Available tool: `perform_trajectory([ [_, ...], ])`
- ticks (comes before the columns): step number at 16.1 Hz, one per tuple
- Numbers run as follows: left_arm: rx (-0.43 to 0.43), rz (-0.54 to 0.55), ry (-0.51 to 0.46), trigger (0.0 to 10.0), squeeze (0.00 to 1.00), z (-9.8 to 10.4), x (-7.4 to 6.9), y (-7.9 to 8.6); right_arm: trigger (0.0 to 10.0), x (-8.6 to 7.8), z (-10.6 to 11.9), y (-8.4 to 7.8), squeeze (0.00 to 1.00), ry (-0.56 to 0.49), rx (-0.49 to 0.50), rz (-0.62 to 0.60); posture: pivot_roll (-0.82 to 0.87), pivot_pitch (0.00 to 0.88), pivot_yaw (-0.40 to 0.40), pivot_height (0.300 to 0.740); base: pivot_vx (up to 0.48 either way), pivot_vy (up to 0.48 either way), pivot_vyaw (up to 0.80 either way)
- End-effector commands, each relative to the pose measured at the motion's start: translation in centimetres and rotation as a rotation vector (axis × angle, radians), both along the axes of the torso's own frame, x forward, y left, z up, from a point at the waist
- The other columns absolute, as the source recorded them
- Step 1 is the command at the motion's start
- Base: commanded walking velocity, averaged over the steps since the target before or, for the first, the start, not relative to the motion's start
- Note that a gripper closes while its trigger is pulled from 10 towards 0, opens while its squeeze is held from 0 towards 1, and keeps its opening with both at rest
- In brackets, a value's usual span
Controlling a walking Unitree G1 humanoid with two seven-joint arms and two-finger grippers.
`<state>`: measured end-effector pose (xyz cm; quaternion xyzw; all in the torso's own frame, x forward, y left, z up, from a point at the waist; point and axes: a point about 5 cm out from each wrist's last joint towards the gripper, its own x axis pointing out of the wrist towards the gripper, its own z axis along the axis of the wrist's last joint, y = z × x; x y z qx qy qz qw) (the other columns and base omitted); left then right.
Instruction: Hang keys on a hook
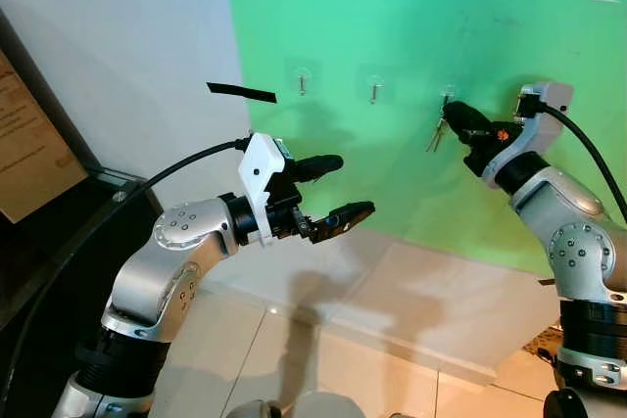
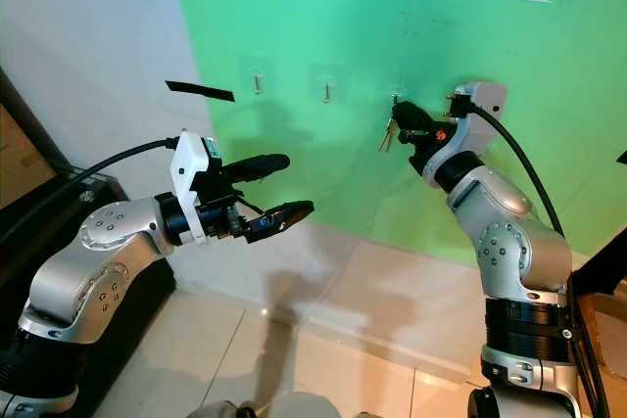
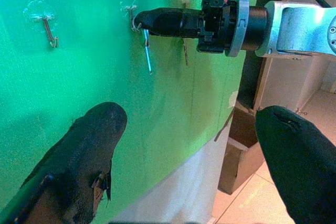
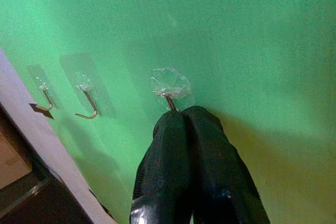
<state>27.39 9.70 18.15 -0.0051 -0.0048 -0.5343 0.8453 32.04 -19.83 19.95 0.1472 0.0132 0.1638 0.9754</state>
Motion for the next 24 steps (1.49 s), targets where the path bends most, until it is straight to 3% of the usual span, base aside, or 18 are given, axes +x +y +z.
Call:
perform_trajectory([
  [1,0.006,-0.007,-0.017,10.0,0.0,0.4,-0.1,0.0,10.0,-0.2,-0.1,-1.1,0.0,0.015,0.009,-0.061,-0.06,0.0,0.048,0.74,0.0,0.0,0.0],
  [3,0.008,-0.011,-0.017,10.0,0.0,0.4,0.0,-0.1,10.0,0.0,-1.0,-1.4,0.0,0.065,0.037,-0.108,-0.06,0.0,0.052,0.74,0.0,0.0,0.0],
  [7,0.01,-0.01,-0.017,10.0,0.0,0.4,0.0,0.0,10.0,0.1,-0.6,-2.0,0.0,0.056,0.172,-0.138,-0.06,0.0,0.053,0.74,0.0,0.0,0.0],
  [8,0.011,-0.009,-0.017,10.0,0.0,0.4,-0.1,0.0,10.0,-0.1,-1.1,-2.1,0.0,0.094,0.242,-0.139,-0.06,0.0,0.051,0.74,0.0,0.0,0.0],
  [13,0.012,-0.008,-0.018,10.0,0.0,0.4,0.0,0.0,10.0,0.0,-3.0,-2.8,0.0,0.186,0.377,-0.245,-0.06,0.0,0.053,0.74,0.0,0.0,0.0],
  [15,0.012,-0.009,-0.017,10.0,0.0,0.4,0.0,0.0,10.0,0.0,-3.3,-2.7,0.0,0.205,0.349,-0.253,-0.06,0.0,0.052,0.74,0.0,0.0,0.0],
  [19,0.012,-0.006,-0.018,10.0,0.0,0.4,0.0,0.0,10.0,0.5,-3.0,-1.1,0.0,0.151,0.142,-0.219,-0.06,0.0,0.051,0.74,0.0,0.0,0.0],
  [21,0.011,-0.002,-0.02,10.0,0.0,0.4,0.0,0.0,10.0,1.0,-2.2,-0.8,0.0,0.094,0.114,-0.232,-0.05,0.0,0.044,0.74,0.0,0.0,0.0],
  [24,0.01,0.002,-0.022,10.0,0.0,0.3,0.0,0.1,10.0,1.2,-2.3,-1.0,0.0,0.091,0.138,-0.253,-0.05,0.0,0.04,0.74,0.0,0.0,0.0],
])
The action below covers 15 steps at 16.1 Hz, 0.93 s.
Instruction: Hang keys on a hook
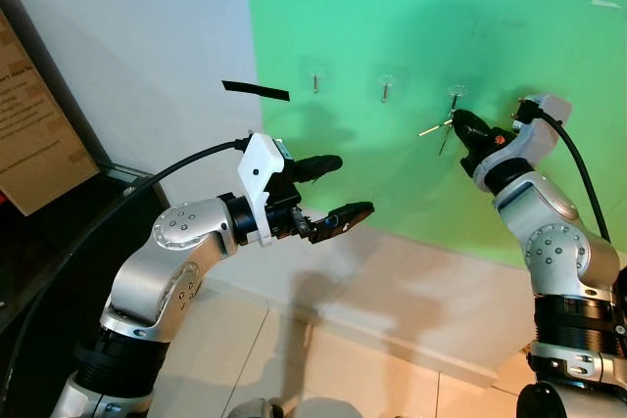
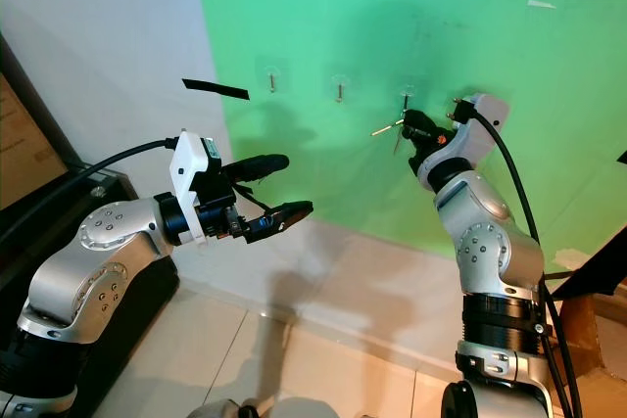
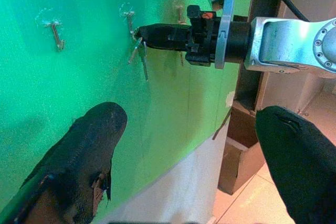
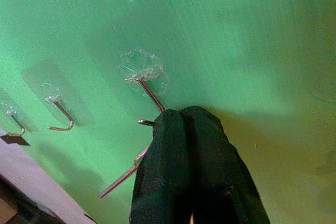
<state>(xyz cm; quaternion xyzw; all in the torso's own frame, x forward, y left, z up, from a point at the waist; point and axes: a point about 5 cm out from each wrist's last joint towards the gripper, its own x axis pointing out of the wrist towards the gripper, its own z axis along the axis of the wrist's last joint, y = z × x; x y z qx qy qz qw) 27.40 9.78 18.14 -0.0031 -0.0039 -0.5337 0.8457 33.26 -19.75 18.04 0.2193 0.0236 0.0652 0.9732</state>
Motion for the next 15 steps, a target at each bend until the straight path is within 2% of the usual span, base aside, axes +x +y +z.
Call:
perform_trajectory([
  [1,0.006,0.0,-0.022,10.0,0.0,0.4,-0.1,0.0,10.0,0.0,-0.4,-1.2,0.0,0.022,0.016,-0.075,-0.05,0.0,0.041,0.74,0.0,0.0,0.0],
  [2,0.006,0.0,-0.022,10.0,0.0,0.4,-0.1,0.0,10.0,0.1,-0.4,-1.3,0.0,0.022,0.03,-0.081,-0.05,0.0,0.041,0.74,0.0,0.0,0.0],
  [3,0.006,-0.001,-0.022,10.0,0.0,0.3,-0.1,0.0,10.0,0.1,-0.5,-1.6,1.0,0.021,0.047,-0.101,-0.05,0.0,0.042,0.74,0.0,0.0,0.0],
  [8,0.008,-0.001,-0.021,10.0,0.0,0.4,0.0,0.1,10.0,-0.1,-0.4,-2.2,1.0,0.004,0.093,-0.12,-0.05,0.0,0.045,0.74,0.0,0.0,0.0],
  [15,0.01,0.001,-0.023,10.0,0.0,0.4,0.1,0.1,10.0,-0.1,-0.3,-2.3,1.0,-0.003,0.106,-0.123,-0.05,0.0,0.047,0.74,0.0,0.0,0.0],
])
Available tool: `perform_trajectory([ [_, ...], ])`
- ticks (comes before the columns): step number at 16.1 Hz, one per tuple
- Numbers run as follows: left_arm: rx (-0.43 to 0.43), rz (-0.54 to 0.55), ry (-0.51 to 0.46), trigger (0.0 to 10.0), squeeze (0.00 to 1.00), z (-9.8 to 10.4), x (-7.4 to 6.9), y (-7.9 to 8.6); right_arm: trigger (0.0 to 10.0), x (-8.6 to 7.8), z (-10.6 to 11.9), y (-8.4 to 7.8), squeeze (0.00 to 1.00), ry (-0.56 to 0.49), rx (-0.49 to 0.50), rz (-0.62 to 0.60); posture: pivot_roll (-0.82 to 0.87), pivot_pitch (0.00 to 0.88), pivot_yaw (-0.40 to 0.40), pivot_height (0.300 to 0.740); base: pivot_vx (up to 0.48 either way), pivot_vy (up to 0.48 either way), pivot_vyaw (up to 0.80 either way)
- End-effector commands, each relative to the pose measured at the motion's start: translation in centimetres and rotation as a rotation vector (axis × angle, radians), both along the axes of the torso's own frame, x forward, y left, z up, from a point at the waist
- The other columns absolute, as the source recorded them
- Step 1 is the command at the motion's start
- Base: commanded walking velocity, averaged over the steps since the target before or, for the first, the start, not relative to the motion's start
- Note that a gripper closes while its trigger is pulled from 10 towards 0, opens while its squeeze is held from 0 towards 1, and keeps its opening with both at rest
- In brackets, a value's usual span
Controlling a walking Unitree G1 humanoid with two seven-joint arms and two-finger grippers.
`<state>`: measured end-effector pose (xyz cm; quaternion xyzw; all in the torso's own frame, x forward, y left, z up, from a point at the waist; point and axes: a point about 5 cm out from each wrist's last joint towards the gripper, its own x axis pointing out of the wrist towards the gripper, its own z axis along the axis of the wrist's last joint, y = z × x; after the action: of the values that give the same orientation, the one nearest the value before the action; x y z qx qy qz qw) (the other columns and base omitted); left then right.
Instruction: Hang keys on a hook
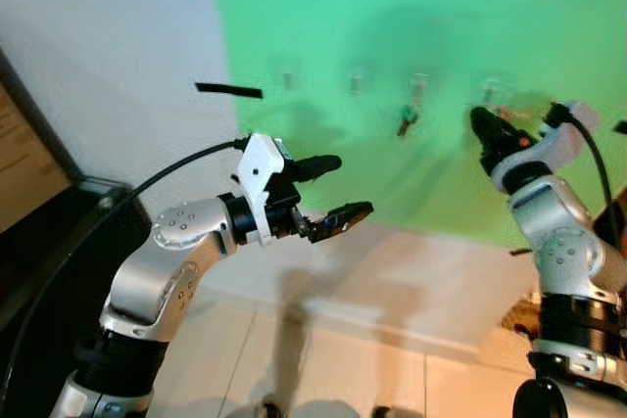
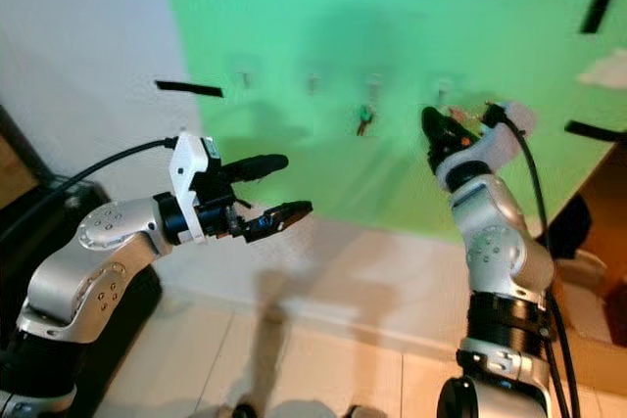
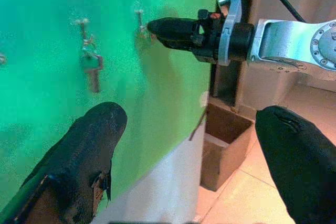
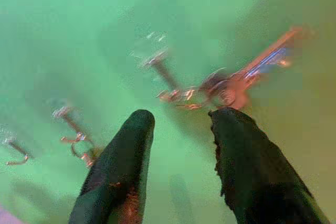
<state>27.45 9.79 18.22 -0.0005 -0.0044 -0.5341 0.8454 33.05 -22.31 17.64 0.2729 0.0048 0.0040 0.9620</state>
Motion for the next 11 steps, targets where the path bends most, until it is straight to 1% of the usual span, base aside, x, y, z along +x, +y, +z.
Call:
perform_trajectory([
  [1,0.006,0.003,-0.02,10.0,0.0,0.4,0.1,0.0,10.0,0.2,0.2,0.3,1.0,-0.001,-0.002,0.007,-0.05,0.0,0.046,0.74,0.0,0.0,0.0],
  [3,0.007,0.005,-0.022,10.0,0.0,0.4,0.1,0.0,10.0,0.3,0.3,0.4,1.0,-0.009,-0.008,0.014,-0.05,0.0,0.044,0.74,0.0,0.0,0.0],
  [4,0.01,0.017,-0.023,10.0,0.0,0.3,0.1,0.1,10.0,0.2,0.4,0.5,1.0,-0.019,-0.05,0.028,-0.05,0.0,0.042,0.74,0.0,0.0,0.0],
  [5,0.021,0.043,-0.026,10.0,0.0,0.0,0.2,0.4,10.0,-0.2,0.6,1.0,1.0,-0.03,-0.145,0.06,-0.05,0.0,0.041,0.74,0.0,0.0,0.0],
  [6,0.061,0.101,-0.028,10.0,0.0,-0.7,0.4,0.9,10.0,-1.0,1.0,1.8,1.0,-0.057,-0.212,0.114,-0.05,0.0,0.037,0.74,0.0,0.0,0.0],
  [8,0.082,0.149,-0.035,10.0,0.0,-1.2,0.5,1.5,10.0,-1.7,1.3,2.2,1.0,-0.076,-0.235,0.134,-0.05,0.0,0.033,0.74,0.0,0.0,0.0],
  [9,0.098,0.224,-0.03,10.0,0.0,-1.9,0.6,2.4,10.0,-2.9,1.2,2.5,1.0,-0.09,-0.3,0.142,-0.05,0.0,0.03,0.74,0.0,0.0,0.0],
  [10,0.106,0.32,-0.022,10.0,0.0,-2.7,0.8,3.3,10.0,-4.0,0.7,2.9,1.0,-0.1,-0.341,0.13,-0.06,0.0,0.029,0.74,0.0,0.0,0.0],
  [11,0.109,0.36,-0.019,10.0,0.0,-2.9,0.9,3.6,10.0,-4.3,0.3,3.0,1.0,-0.094,-0.353,0.129,-0.06,0.0,0.028,0.74,0.0,0.0,0.0],
])
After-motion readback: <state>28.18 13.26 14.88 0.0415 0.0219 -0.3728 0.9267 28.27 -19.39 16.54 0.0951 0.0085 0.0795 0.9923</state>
